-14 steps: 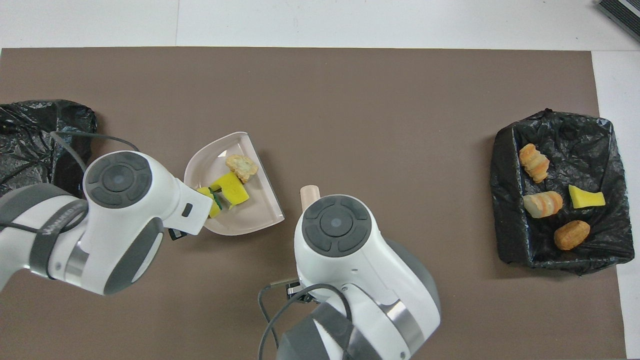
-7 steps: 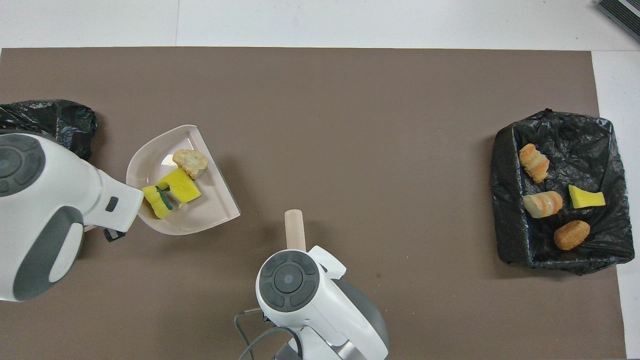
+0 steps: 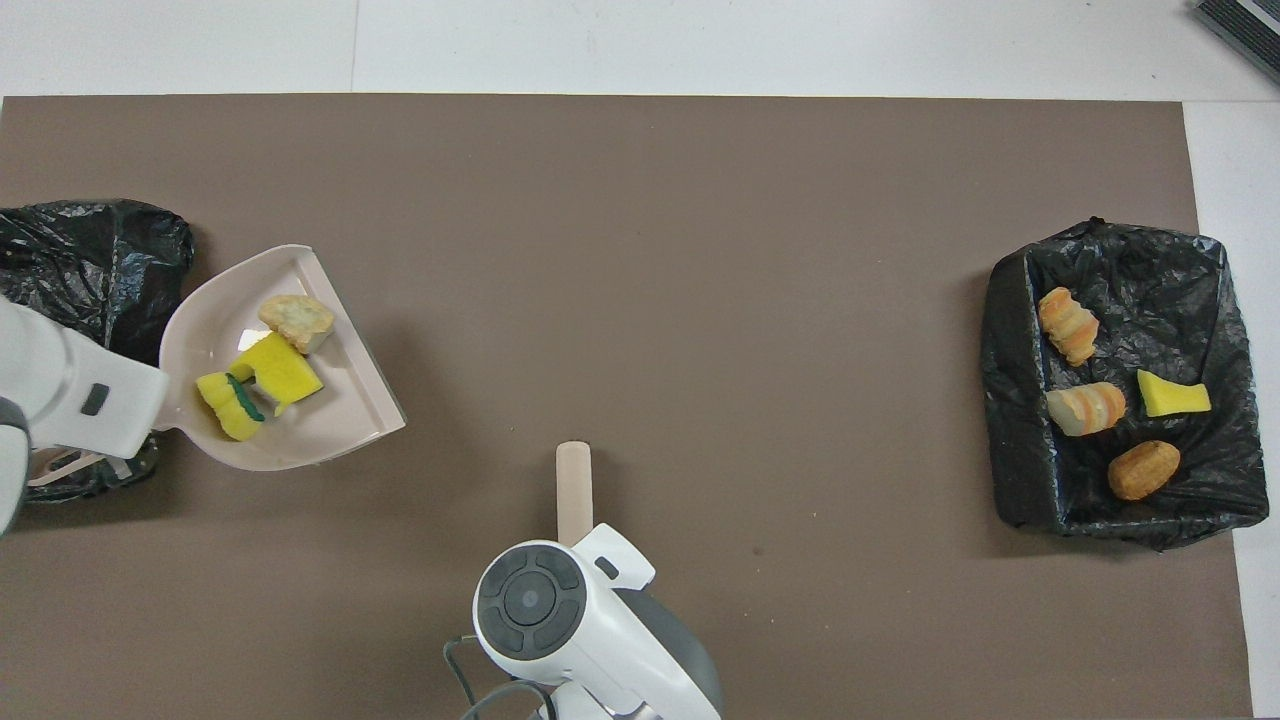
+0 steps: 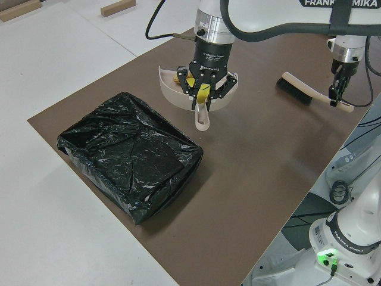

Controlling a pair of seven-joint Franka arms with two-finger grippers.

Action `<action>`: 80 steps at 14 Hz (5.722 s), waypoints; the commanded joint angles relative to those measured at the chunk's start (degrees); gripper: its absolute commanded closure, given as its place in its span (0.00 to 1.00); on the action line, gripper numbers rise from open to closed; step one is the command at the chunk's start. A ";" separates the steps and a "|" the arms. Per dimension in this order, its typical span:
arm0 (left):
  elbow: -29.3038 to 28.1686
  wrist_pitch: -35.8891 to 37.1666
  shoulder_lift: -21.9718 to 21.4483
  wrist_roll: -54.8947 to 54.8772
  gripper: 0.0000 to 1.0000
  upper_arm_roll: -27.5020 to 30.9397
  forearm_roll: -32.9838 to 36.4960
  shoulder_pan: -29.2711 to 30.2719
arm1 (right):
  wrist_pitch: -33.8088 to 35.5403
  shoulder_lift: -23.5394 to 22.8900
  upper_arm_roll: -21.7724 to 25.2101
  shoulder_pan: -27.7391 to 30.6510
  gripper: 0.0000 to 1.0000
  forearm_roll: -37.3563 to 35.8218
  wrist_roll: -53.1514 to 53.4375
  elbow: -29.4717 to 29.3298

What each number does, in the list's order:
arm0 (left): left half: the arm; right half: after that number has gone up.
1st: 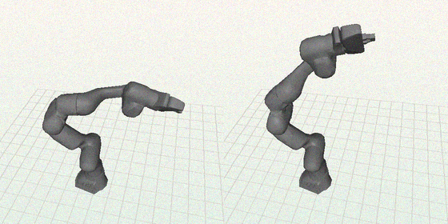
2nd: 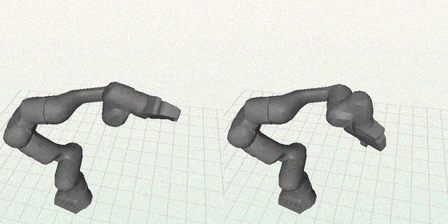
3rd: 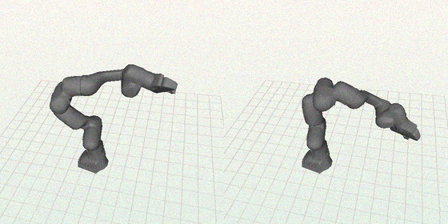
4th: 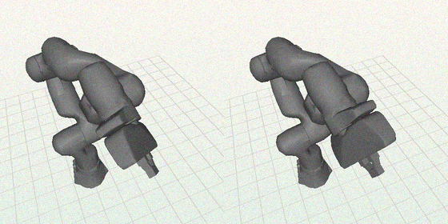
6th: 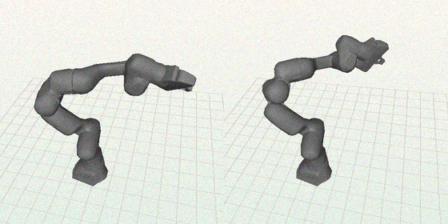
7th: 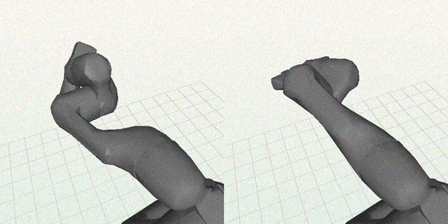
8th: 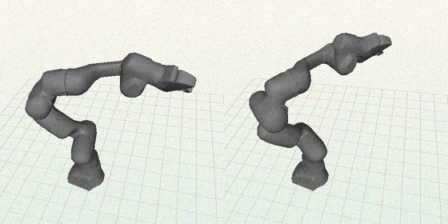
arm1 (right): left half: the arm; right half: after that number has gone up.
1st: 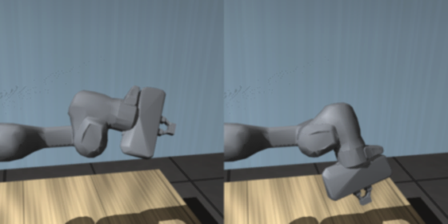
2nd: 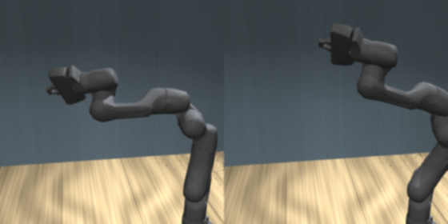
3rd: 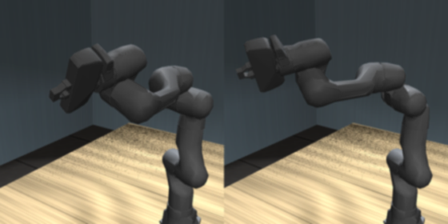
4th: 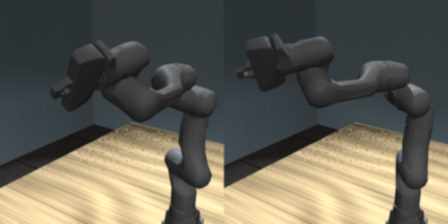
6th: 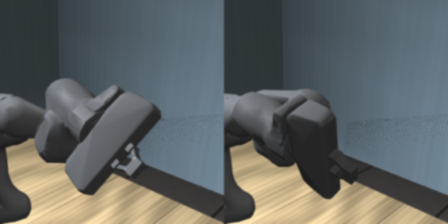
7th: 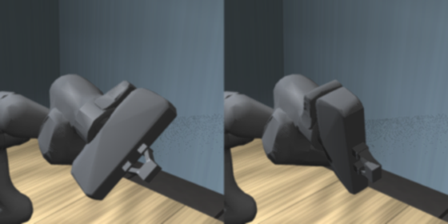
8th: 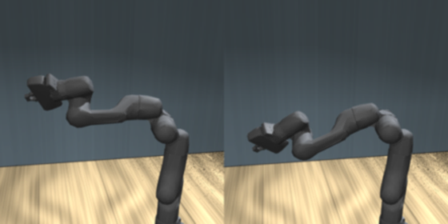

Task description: Sweep and dump trash in bin

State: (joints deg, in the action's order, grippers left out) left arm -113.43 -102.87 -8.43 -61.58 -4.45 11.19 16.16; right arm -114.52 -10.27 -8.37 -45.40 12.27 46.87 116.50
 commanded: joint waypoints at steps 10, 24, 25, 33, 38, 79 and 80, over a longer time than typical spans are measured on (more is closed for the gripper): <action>8.58 -13.21 6.84 -25.86 1.00 -0.82 6.10 15.39 | 23.09 7.45 0.46 13.04 0.00 -1.64 -9.85 -14.26; 11.48 -19.39 14.15 -22.19 1.00 -1.00 32.04 12.32 | 33.31 11.32 0.64 41.51 0.00 -15.43 -50.46 -25.26; 11.65 -19.74 14.15 -22.10 1.00 -1.08 33.10 12.23 | 32.78 11.32 0.99 43.01 0.00 -15.52 -50.82 -25.35; 10.95 -19.22 13.88 -20.61 1.00 -1.17 32.58 12.06 | 31.55 14.82 8.64 43.21 0.00 -14.03 -47.49 -26.61; 11.04 -18.16 13.88 -18.68 1.00 -1.08 36.87 11.26 | 30.14 15.10 8.46 43.29 0.00 -12.54 -46.70 -24.91; 8.76 2.77 8.95 7.24 1.00 -2.23 17.48 -0.95 | 29.00 14.57 8.73 43.90 0.00 -11.22 -44.06 -23.07; 7.27 2.50 8.96 9.09 1.00 -2.23 13.37 -2.17 | 29.00 14.57 8.73 43.90 0.00 -11.22 -44.06 -23.07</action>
State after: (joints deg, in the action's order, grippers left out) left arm -102.96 -99.02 1.50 -56.91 -7.16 29.29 15.91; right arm -84.39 3.28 0.52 -1.92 -0.15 1.81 92.23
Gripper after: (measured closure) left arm 0.687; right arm 0.000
